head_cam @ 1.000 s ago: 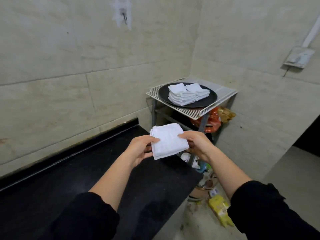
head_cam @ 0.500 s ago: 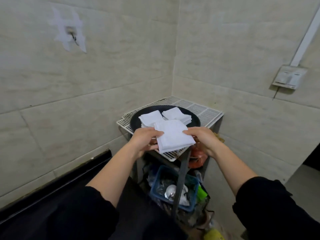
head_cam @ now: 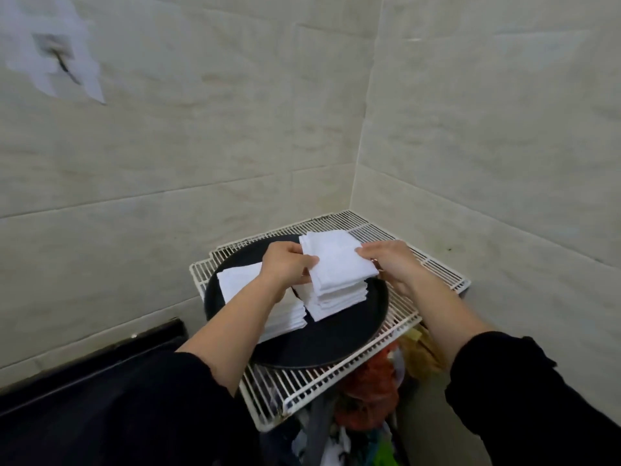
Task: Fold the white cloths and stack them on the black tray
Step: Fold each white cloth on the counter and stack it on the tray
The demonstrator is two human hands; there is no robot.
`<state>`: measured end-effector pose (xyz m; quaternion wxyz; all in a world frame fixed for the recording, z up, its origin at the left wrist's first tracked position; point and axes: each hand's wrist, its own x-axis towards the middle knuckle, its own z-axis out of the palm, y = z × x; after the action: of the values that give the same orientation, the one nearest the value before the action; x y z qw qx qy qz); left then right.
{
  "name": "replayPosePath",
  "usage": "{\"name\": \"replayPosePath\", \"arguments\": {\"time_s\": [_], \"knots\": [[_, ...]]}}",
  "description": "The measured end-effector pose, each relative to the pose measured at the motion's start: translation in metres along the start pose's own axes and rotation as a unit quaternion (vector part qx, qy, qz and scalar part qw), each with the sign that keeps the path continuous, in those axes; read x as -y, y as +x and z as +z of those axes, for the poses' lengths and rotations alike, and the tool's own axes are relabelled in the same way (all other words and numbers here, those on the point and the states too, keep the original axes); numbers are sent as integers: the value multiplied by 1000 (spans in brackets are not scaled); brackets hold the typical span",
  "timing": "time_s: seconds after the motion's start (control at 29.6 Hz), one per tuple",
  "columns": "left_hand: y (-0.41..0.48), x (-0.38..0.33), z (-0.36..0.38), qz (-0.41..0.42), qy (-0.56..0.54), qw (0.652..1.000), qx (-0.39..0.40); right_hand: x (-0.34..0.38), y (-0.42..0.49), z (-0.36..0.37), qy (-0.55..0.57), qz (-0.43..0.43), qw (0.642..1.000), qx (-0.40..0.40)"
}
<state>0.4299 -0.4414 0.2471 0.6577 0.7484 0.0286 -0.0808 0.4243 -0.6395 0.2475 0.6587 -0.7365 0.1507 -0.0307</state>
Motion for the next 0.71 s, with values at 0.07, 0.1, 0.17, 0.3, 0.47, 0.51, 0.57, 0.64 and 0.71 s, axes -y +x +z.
{"name": "replayPosePath", "arguments": {"time_s": [0.07,0.1,0.17,0.3,0.47,0.51,0.57,0.64,0.71], "knots": [[16,5,7,-15,13,999,-33,-5,21,1,-20,6,1000,15],[21,8,9,-18,25,999,-45,-9,26,1,-30,8,999,19],[30,15,14,-27,59,996,-66,-15,41,2,-60,9,998,30],[35,19,19,-33,186,978,-85,-26,53,5,-154,-27,986,56],[32,17,26,-25,322,942,-88,-31,57,11,-296,-83,950,61],[31,16,26,-20,341,935,-91,-31,58,11,-322,-92,940,57],[29,13,25,-9,368,925,-93,-27,59,13,-370,-117,921,35],[27,10,22,7,370,924,-97,-18,55,16,-394,-154,906,5],[24,7,13,27,342,933,-110,-7,49,23,-385,-203,900,-6]]}}
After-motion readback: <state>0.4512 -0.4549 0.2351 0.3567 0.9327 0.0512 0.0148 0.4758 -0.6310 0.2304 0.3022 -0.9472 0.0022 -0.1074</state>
